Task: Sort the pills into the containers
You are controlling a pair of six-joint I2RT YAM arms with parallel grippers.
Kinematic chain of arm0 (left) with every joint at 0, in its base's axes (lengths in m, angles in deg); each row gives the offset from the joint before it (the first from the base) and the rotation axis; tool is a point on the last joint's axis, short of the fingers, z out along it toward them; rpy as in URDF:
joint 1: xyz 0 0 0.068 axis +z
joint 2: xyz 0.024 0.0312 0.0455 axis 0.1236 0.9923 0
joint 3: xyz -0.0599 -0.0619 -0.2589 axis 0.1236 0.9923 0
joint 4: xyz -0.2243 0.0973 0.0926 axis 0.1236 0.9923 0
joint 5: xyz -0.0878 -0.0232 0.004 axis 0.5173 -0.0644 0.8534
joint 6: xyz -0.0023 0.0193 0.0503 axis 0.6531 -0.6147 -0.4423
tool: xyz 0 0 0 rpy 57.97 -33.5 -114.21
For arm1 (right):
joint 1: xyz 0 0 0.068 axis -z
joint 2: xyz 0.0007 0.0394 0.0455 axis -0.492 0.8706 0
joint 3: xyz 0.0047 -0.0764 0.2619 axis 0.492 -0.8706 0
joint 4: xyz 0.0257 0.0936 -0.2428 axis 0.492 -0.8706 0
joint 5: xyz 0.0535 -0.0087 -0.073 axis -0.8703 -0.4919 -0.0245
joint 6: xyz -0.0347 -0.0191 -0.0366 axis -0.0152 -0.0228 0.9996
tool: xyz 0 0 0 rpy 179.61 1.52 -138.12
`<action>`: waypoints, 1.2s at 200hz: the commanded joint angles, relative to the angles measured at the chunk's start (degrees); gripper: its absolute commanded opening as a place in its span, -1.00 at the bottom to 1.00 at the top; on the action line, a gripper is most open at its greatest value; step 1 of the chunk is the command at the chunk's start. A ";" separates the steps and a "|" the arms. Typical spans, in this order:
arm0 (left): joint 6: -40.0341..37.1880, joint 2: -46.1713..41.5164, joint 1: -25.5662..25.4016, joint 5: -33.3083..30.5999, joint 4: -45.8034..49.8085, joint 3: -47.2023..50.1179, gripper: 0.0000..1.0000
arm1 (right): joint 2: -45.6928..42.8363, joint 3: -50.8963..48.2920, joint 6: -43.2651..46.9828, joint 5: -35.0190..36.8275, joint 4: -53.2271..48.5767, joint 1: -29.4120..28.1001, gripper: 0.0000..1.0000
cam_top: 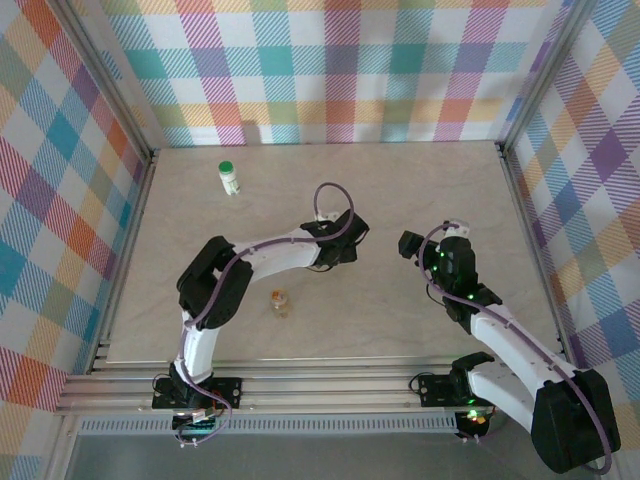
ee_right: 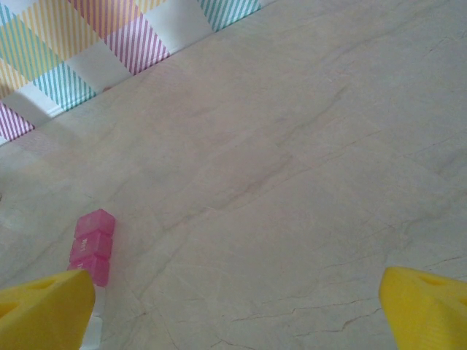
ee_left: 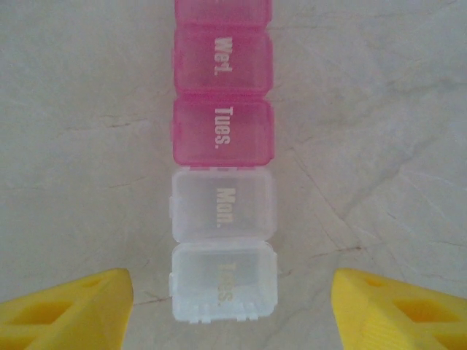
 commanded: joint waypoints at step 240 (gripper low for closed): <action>-6.28 -49.87 31.02 4.43 -13.57 40.38 0.61 | 59.54 51.25 15.21 -4.11 -21.96 -19.48 0.62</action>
